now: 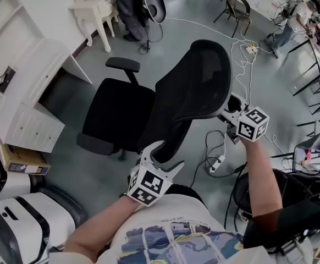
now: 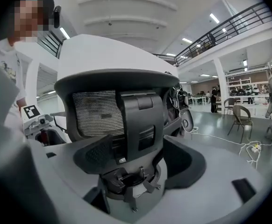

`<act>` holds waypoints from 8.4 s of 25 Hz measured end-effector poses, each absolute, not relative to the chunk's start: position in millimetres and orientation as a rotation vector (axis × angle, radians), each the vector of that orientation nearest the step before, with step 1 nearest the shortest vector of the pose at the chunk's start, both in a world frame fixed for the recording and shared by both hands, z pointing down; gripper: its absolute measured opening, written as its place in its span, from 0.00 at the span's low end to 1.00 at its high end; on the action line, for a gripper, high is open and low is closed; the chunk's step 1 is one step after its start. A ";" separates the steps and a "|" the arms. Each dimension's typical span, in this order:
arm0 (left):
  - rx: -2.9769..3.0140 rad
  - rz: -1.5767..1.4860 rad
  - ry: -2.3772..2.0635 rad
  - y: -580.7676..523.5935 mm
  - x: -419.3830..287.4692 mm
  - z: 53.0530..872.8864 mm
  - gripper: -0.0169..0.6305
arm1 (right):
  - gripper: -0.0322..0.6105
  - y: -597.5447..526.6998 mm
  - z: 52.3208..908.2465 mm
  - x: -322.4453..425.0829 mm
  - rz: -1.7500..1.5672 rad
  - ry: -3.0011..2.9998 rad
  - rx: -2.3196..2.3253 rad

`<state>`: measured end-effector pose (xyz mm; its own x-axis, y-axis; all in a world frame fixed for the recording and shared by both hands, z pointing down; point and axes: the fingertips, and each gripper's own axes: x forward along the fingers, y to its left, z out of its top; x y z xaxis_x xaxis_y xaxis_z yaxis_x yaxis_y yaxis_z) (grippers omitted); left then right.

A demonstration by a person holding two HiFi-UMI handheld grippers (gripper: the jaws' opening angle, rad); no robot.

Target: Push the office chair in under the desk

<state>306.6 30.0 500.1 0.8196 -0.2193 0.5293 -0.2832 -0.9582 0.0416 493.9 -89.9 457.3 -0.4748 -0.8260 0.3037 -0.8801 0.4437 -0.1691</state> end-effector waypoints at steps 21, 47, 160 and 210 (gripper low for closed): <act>2.779 0.906 -0.495 13.5 324.1 535.1 0.34 | 0.58 -130.6 462.4 472.5 0.394 -2.645 1.189; 2.720 1.043 -0.809 -38.3 173.9 533.4 0.27 | 0.58 -159.1 461.6 340.0 0.409 -2.577 1.302; 2.623 1.040 -0.883 -292.5 -207.1 536.1 0.36 | 0.58 -373.2 473.8 -27.0 0.312 -2.525 1.069; 2.740 0.534 -0.902 -48.9 -231.0 422.3 0.05 | 0.09 -107.6 457.2 -115.8 0.415 -2.511 0.993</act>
<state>-231.0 -48.9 422.3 0.7475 -0.5304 0.3999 -0.6056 -0.7916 0.0820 -115.8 -107.6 457.2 -0.6640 -0.5802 0.4717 -0.7011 0.7024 -0.1229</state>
